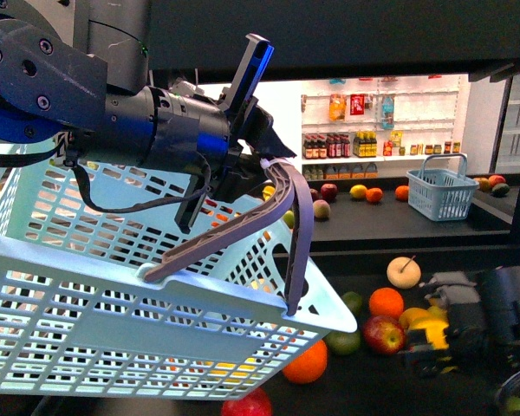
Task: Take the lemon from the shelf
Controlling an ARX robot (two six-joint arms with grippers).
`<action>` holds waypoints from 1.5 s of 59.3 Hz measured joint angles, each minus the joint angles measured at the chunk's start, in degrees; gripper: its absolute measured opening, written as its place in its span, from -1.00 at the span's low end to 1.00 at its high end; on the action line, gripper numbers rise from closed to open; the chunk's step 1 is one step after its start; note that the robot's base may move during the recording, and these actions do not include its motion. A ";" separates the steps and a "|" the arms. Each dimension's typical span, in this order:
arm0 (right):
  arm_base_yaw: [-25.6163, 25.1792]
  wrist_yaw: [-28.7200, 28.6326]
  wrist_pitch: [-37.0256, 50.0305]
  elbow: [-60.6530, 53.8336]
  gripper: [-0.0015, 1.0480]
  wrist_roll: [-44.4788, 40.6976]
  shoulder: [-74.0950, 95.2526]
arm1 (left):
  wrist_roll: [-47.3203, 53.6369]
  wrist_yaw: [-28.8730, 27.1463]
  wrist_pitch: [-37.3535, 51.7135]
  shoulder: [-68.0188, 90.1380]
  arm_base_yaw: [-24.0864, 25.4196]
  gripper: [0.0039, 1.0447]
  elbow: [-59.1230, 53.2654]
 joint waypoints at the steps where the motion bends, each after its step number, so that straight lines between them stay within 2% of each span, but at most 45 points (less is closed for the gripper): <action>1: 0.11 -0.26 0.00 -0.44 0.26 0.42 -0.90 | 0.00 0.00 0.00 0.00 0.00 -0.79 0.00; 15: 6.10 -8.41 -1.25 -5.14 0.26 8.46 -17.81 | 0.00 0.02 0.00 0.00 -0.04 -0.79 0.00; 23: 10.23 -13.77 -3.58 -5.14 0.26 14.64 -21.00 | 0.00 -0.02 0.00 0.00 -0.04 -0.79 0.00; 59: 16.63 -15.12 -4.92 -5.22 0.25 22.38 -15.12 | 0.37 0.26 0.00 0.00 -0.02 -0.80 0.00; 61: 16.79 -14.97 -5.42 -5.16 0.29 22.43 -15.10 | 0.44 0.26 0.00 0.02 -0.02 -0.80 0.00; 74: 16.94 -15.43 -4.57 -5.25 0.94 22.95 -15.08 | 0.59 0.26 -0.02 0.07 -0.02 -0.80 0.00; 89: 16.09 -15.41 -4.83 -5.68 0.95 22.95 -15.69 | 0.33 0.24 -0.02 0.09 0.02 -0.80 0.00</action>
